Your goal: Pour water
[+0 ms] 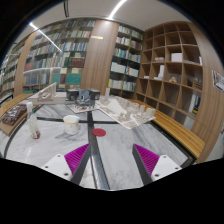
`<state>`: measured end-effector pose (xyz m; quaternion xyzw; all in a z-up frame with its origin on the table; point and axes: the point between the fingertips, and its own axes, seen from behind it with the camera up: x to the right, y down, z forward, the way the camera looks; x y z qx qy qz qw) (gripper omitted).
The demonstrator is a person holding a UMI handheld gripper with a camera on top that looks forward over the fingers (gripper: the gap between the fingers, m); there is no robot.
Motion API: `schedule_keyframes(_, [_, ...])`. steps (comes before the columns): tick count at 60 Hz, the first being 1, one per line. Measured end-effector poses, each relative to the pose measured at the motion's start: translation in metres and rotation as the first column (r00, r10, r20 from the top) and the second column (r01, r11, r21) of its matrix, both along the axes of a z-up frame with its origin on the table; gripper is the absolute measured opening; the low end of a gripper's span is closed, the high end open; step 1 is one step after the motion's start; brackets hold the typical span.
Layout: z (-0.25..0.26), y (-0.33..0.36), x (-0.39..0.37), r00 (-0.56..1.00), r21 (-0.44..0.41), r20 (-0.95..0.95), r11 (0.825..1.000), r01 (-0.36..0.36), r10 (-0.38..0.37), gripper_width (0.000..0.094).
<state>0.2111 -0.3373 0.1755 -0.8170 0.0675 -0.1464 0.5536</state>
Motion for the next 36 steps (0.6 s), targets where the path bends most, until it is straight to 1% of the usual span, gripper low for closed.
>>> schedule_keyframes(7, [-0.018,-0.015,-0.020,1.000,-0.025,0.005,1.000,-0.013,0.013,0.0856])
schedule_keyframes(12, [-0.038,-0.024,-0.048,0.999,-0.041,-0.021,0.998,-0.041,0.040,0.0854])
schedule_keyframes(19, [-0.061,-0.028,-0.125,0.989,-0.038,-0.061,0.990,-0.136,0.134,0.0851])
schedule_keyframes(26, [-0.066,-0.002,-0.214,0.966,0.002,-0.089,0.969,-0.245,0.245,0.0853])
schedule_keyframes(31, [-0.063,0.032,-0.278,0.939,0.040,-0.113,0.946,-0.321,0.324,0.0854])
schedule_keyframes(36, [-0.054,0.074,-0.328,0.920,0.081,-0.105,0.925,-0.371,0.378,0.0854])
